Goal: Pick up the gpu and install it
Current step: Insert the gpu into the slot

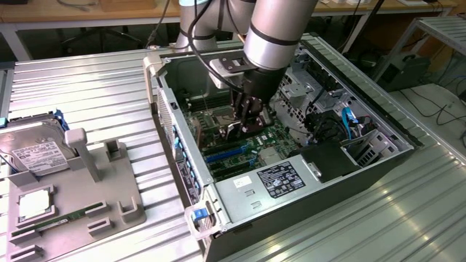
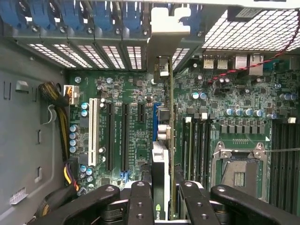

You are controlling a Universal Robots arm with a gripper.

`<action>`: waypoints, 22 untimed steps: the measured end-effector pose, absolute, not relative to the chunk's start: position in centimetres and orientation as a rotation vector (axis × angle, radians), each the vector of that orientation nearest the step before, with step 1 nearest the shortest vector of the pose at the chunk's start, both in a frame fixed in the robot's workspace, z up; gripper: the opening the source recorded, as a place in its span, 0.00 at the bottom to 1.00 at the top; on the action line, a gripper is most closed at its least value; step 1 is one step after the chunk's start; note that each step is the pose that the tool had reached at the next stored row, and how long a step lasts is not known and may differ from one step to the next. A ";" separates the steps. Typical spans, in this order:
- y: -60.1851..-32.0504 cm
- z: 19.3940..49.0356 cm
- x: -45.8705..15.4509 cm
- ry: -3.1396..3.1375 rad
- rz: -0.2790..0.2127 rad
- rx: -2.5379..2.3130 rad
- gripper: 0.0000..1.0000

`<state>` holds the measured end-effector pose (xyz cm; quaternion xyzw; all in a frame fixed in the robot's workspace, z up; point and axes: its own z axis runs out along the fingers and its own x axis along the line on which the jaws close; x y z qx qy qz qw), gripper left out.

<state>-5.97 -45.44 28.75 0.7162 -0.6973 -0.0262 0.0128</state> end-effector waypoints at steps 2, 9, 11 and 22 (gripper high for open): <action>-45.4 28.5 -6.0 -2.173 -0.081 2.232 0.27; -45.4 27.9 -6.2 -2.173 -0.081 2.232 0.27; -45.5 27.8 -6.3 -2.173 -0.082 2.232 0.27; -45.5 26.7 -7.0 -2.173 -0.081 2.232 0.27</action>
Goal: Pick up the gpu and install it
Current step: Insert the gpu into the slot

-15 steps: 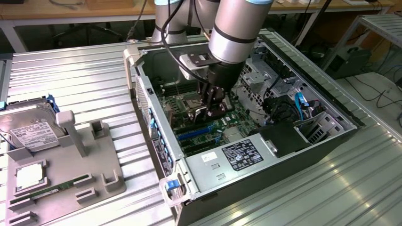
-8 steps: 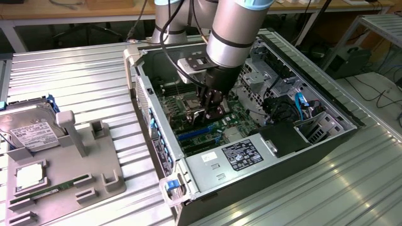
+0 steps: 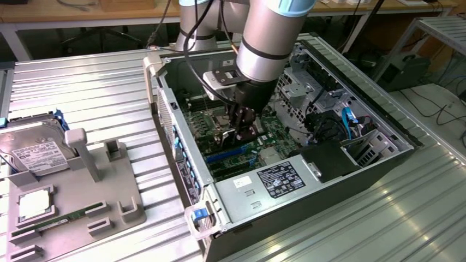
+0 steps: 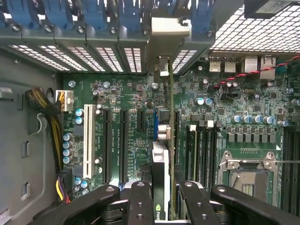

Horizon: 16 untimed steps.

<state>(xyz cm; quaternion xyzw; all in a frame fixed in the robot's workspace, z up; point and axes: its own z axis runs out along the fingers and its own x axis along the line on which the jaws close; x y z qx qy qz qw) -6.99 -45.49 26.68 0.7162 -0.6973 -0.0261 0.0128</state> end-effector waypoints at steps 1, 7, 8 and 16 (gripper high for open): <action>-45.5 26.6 -7.1 -2.173 -0.081 2.232 0.27; -45.5 26.3 -7.3 -2.173 -0.081 2.232 0.27; -45.5 26.1 -7.3 -2.173 -0.081 2.232 0.27; -45.5 25.4 -7.3 -2.172 -0.083 2.231 0.27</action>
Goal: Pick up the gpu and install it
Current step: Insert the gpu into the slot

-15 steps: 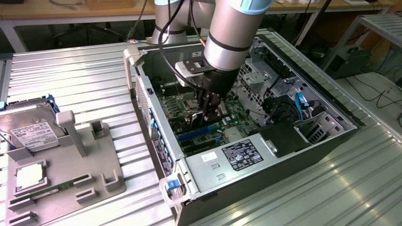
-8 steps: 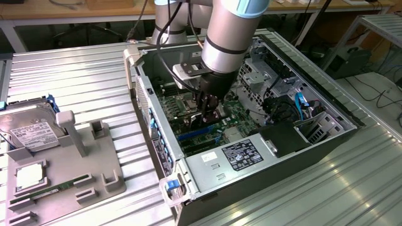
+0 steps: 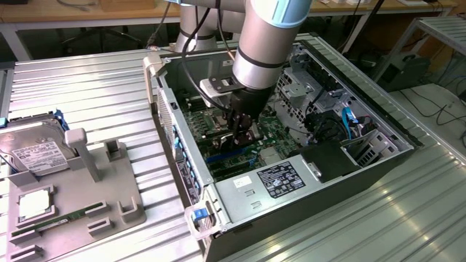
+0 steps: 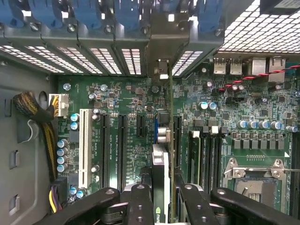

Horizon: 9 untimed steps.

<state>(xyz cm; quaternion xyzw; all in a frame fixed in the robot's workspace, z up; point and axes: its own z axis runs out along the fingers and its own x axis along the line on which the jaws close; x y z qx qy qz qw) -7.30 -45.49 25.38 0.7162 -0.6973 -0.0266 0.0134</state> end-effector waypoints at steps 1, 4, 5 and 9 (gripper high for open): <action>-45.5 25.4 -7.3 -2.172 -0.083 2.231 0.27; -45.5 25.4 -7.3 -2.172 -0.083 2.231 0.27; -45.5 25.4 -7.3 -2.172 -0.083 2.231 0.27; -45.5 25.4 -7.3 -2.173 -0.083 2.231 0.27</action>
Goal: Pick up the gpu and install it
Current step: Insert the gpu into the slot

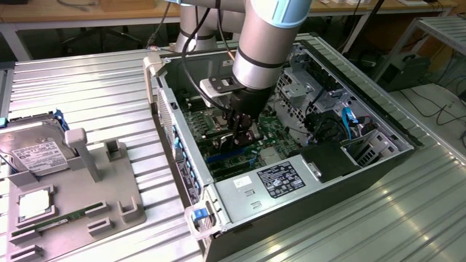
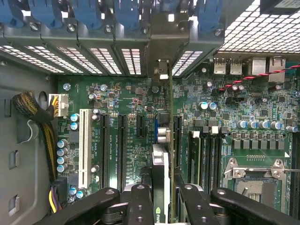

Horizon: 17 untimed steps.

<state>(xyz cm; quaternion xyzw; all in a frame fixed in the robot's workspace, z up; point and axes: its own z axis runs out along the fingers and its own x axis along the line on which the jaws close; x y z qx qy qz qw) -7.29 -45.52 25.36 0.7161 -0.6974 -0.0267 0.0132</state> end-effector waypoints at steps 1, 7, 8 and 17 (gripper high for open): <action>-45.5 25.4 -7.3 -2.173 -0.083 2.230 0.27; -45.7 25.4 -7.3 -2.180 -0.097 2.236 0.27; -45.7 25.5 -7.3 -2.181 -0.099 2.237 0.27; -45.7 25.5 -7.3 -2.181 -0.099 2.237 0.27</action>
